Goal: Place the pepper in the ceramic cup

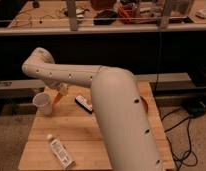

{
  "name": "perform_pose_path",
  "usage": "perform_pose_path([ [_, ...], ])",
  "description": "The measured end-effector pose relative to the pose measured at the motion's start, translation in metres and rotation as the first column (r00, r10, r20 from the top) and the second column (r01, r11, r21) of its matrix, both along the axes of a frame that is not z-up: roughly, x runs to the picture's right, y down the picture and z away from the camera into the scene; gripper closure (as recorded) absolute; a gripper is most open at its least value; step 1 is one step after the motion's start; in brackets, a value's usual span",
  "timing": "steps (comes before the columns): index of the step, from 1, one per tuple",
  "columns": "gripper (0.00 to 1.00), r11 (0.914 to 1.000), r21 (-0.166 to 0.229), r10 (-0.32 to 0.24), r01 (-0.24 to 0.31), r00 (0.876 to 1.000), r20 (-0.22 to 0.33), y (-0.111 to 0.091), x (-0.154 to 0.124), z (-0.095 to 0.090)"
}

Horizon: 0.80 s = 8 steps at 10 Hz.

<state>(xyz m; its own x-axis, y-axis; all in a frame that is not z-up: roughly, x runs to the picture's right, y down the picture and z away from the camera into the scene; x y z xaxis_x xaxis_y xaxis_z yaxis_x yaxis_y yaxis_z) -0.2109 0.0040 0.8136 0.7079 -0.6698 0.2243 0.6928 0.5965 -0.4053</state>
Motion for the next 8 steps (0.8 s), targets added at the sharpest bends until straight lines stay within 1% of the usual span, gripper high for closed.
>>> perform_pose_path([
  [8, 1.0, 0.9993, 0.028, -0.026, 0.026, 1.0, 0.002, -0.022, -0.006, -0.013],
])
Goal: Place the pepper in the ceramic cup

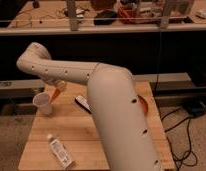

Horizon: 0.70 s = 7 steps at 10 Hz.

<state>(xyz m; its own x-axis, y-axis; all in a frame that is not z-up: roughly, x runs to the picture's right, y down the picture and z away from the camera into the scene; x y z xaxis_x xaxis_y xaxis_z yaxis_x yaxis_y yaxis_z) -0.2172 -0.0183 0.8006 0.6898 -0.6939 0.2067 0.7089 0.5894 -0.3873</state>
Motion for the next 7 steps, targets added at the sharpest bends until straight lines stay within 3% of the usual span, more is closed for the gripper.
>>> perform_pose_path([
  [7, 1.0, 0.9995, 0.017, 0.026, -0.027, 0.999, 0.038, -0.022, -0.002, -0.011],
])
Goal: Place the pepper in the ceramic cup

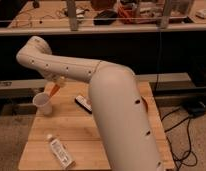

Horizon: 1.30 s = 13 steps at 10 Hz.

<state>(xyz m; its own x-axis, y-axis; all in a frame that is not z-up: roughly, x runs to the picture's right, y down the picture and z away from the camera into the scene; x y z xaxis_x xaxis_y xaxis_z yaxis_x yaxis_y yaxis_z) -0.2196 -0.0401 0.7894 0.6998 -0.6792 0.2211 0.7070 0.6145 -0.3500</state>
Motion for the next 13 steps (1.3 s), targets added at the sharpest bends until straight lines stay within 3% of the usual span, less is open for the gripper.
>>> perform_pose_path([
  [7, 1.0, 0.9999, 0.01, 0.001, -0.002, 0.999, 0.041, -0.01, -0.024, 0.002],
  [13, 1.0, 0.9996, -0.019, 0.02, -0.019, 0.998, 0.068, 0.0, -0.038, 0.018],
])
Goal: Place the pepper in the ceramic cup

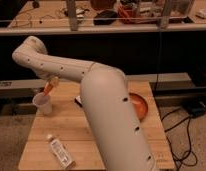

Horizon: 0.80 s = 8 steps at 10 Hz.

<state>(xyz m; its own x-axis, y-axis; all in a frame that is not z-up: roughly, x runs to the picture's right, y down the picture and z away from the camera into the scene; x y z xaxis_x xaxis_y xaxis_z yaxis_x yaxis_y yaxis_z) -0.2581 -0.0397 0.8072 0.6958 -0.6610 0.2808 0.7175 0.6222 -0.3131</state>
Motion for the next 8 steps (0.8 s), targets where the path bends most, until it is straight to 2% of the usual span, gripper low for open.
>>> perform_pose_path([
  [8, 1.0, 0.9993, -0.021, -0.032, 0.032, 0.999, 0.014, 0.017, -0.017, 0.013],
])
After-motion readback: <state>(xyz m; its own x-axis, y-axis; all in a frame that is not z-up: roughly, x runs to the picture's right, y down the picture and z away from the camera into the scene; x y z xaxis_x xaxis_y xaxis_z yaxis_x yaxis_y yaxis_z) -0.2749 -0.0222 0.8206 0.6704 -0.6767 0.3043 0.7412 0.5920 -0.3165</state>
